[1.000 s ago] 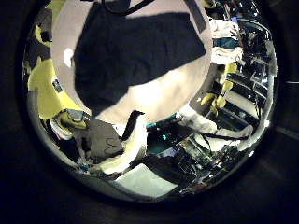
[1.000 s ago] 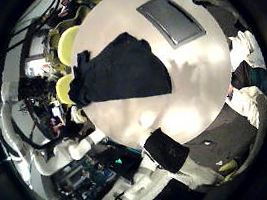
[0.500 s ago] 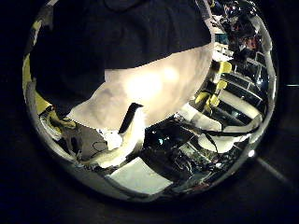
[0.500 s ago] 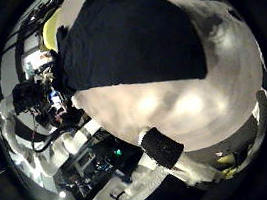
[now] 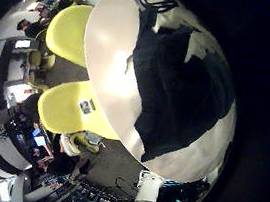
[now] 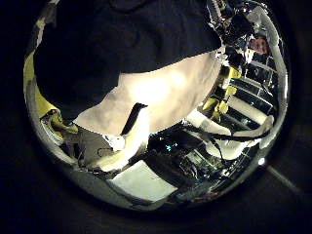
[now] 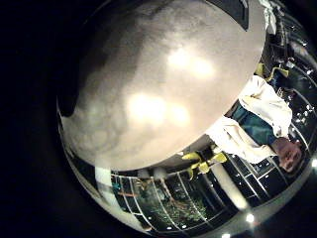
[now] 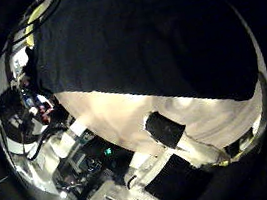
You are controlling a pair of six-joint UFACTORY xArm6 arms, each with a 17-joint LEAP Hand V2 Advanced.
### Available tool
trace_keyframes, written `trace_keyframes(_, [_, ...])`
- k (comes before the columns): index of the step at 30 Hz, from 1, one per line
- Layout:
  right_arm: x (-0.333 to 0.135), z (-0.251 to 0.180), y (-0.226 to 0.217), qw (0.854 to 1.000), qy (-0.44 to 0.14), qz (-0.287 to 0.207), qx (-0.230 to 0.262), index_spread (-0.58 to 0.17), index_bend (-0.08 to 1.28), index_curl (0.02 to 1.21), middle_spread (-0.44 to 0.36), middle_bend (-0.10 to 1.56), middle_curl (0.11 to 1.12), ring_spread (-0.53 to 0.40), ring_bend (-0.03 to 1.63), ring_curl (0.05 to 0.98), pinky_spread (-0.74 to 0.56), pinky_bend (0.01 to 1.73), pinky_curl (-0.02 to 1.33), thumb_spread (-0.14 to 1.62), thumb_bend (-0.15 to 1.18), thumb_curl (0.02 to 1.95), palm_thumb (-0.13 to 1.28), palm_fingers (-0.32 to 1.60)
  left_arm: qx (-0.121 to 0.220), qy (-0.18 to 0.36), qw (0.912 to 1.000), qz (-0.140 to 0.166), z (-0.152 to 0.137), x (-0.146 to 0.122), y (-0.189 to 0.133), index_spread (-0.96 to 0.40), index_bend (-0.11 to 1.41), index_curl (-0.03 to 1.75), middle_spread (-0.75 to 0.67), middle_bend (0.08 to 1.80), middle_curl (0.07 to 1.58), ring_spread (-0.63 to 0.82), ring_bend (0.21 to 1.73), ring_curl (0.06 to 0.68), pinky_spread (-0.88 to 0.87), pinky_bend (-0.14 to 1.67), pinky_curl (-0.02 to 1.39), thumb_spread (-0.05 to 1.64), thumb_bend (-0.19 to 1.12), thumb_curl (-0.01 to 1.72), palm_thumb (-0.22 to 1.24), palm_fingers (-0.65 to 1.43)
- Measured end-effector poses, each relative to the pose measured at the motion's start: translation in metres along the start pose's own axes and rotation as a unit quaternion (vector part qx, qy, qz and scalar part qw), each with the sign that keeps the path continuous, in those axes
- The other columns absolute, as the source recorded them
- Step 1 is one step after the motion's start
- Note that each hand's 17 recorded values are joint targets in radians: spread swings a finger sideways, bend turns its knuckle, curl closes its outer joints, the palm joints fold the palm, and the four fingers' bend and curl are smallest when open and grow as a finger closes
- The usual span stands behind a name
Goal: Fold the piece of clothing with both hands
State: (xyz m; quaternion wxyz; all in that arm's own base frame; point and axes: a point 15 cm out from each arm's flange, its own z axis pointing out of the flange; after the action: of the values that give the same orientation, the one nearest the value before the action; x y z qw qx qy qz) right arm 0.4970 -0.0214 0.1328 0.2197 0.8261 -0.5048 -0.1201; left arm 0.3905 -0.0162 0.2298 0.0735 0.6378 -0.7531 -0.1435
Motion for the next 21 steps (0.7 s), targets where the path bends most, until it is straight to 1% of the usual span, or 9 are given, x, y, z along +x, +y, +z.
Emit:
trace_keyframes(1, [0.001,0.0,0.0,1.0,0.002,0.0,0.0,-0.276,0.15,0.29,-0.077,0.41,0.38,-0.091,0.75,0.29,0.21,0.49,0.33,1.04,-0.01,0.38,0.61,0.43,0.0,0.0,1.0,0.0,0.0,0.0,-0.001,-0.01,0.17,0.4,0.06,0.22,0.47,0.11,0.73,0.264,0.21,0.41,0.34,1.12,-0.02,0.28,0.36,0.17])
trace_keyframes(4, [0.002,-0.005,0.002,1.0,0.004,0.001,0.004,-0.309,0.15,0.27,-0.145,0.53,0.43,-0.205,0.94,0.34,-0.03,0.69,0.36,1.02,0.0,0.41,0.7,0.86,0.0,0.0,1.0,0.0,0.0,0.0,-0.002,-0.01,0.17,0.4,0.06,0.22,0.47,0.11,0.73,0.262,0.22,0.4,0.34,1.12,-0.02,0.28,0.36,0.18])
trace_keyframes(5, [0.002,-0.005,0.002,1.0,0.004,0.001,0.004,-0.317,0.15,0.27,-0.162,0.53,0.44,-0.227,0.96,0.351,-0.09,0.72,0.36,1.02,-0.01,0.41,0.71,0.85,0.0,0.0,1.0,0.0,0.0,0.0,-0.001,-0.01,0.17,0.39,0.06,0.22,0.47,0.11,0.73,0.261,0.22,0.4,0.34,1.12,-0.02,0.28,0.36,0.18])
trace_keyframes(6, [0.001,-0.007,0.002,1.0,0.005,0.001,0.005,-0.349,0.19,0.29,-0.196,0.6,0.47,-0.246,1.0,0.378,-0.2,0.79,0.39,1.0,0.02,0.44,0.78,1.05,0.0,0.0,1.0,0.0,0.0,-0.001,-0.001,-0.01,0.17,0.39,0.06,0.22,0.46,0.11,0.73,0.26,0.22,0.4,0.34,1.12,-0.02,0.28,0.36,0.18])
trace_keyframes(7, [0.001,-0.008,0.003,1.0,0.005,0.001,0.004,-0.363,0.25,0.31,-0.202,0.65,0.49,-0.244,1.02,0.391,-0.21,0.82,0.4,1.0,0.02,0.44,0.8,1.21,-0.001,0.001,1.0,0.001,0.0,-0.002,-0.001,-0.01,0.17,0.39,0.06,0.22,0.46,0.11,0.72,0.259,0.22,0.39,0.34,1.12,-0.02,0.28,0.36,0.18])
trace_keyframes(8, [0.0,-0.008,0.004,1.0,0.007,0.0,0.001,-0.378,0.29,0.34,-0.215,0.69,0.51,-0.25,1.04,0.413,-0.25,0.85,0.43,0.99,0.02,0.45,0.82,1.21,-0.002,0.002,1.0,0.0,0.001,-0.004,0.0,-0.01,0.17,0.39,0.06,0.22,0.46,0.11,0.72,0.258,0.22,0.39,0.34,1.12,-0.02,0.28,0.36,0.19])
trace_keyframes(10, [0.0,-0.009,0.004,1.0,0.013,0.0,-0.001,-0.401,0.49,0.43,-0.218,0.79,0.57,-0.245,1.07,0.45,-0.28,0.94,0.48,0.97,0.02,0.47,0.88,1.36,-0.001,0.002,1.0,0.0,0.0,-0.006,0.001,-0.01,0.17,0.38,0.06,0.22,0.46,0.11,0.72,0.257,0.22,0.39,0.34,1.13,-0.02,0.28,0.36,0.19])
trace_keyframes(15, [0.009,-0.015,0.01,1.0,0.017,0.016,0.008,-0.383,0.85,0.61,-0.208,1.03,0.69,-0.242,1.21,0.531,-0.26,1.13,0.59,0.97,0.08,0.55,1.05,1.26,0.004,0.003,1.0,0.0,-0.005,-0.008,0.004,-0.01,0.17,0.38,0.06,0.21,0.45,0.11,0.71,0.252,0.22,0.38,0.34,1.13,-0.02,0.28,0.38,0.2])
trace_keyframes(21, [0.046,-0.028,0.041,0.998,0.008,0.055,0.029,-0.338,1.04,0.74,-0.189,1.2,0.79,-0.246,1.34,0.624,-0.22,1.25,0.73,0.96,0.08,0.64,1.09,1.08,-0.003,0.005,1.0,0.007,0.003,-0.004,0.014,-0.01,0.17,0.37,0.06,0.21,0.44,0.11,0.71,0.246,0.22,0.37,0.34,1.15,-0.02,0.28,0.38,0.21])
